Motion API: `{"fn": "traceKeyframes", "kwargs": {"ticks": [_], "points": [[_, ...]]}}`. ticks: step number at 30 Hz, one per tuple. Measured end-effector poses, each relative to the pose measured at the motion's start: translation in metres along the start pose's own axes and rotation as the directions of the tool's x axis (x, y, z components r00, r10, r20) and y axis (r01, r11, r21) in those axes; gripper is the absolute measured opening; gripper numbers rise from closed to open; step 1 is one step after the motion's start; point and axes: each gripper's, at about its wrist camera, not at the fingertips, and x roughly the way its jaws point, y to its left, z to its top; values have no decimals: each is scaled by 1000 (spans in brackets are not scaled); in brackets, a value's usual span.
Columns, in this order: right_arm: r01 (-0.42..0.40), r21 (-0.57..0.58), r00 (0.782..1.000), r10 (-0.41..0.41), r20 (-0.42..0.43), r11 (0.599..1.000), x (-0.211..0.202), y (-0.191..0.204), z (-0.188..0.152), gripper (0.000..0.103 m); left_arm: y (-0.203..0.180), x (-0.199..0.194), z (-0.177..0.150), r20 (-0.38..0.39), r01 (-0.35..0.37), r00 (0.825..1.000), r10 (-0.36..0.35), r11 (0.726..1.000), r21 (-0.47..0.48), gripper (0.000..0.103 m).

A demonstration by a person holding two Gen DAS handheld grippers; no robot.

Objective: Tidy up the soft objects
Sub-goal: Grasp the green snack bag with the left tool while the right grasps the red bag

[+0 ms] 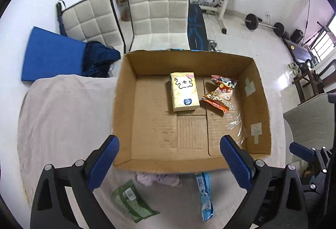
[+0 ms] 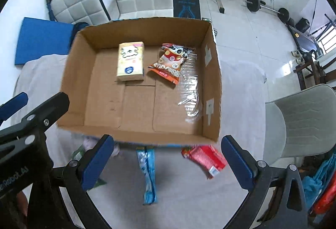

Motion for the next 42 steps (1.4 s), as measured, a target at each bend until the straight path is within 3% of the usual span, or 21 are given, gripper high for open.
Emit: {"fn": "traceKeyframes", "kwargs": {"ticks": [15,24,27,30,33,37,42], "points": [[-67,-52,995,70,72,996,-87,6,-69,103,-2,-82,-64,52,14,999,-13,999,-30,98],[-150,-59,985,155,80,987,-96,0,-71,103,0,-101,-69,77,41,996,-37,998,-45,98],[-127,-61,990,131,59,990,-76,-23,-66,103,12,-101,-67,78,38,996,-32,996,-78,98],[-51,-49,999,51,-4,997,-35,-53,-59,103,32,-92,-71,71,7,997,2,992,-127,99],[3,-69,994,-10,-110,998,19,-75,-54,103,53,-63,-80,25,-34,999,39,982,-186,99],[32,-109,972,-56,-230,994,87,-87,-59,103,72,-3,-104,-124,-100,990,73,969,-227,99],[44,-150,946,-90,-311,988,147,-88,-72,103,93,64,-150,-312,-125,950,28,947,-295,99]]}}
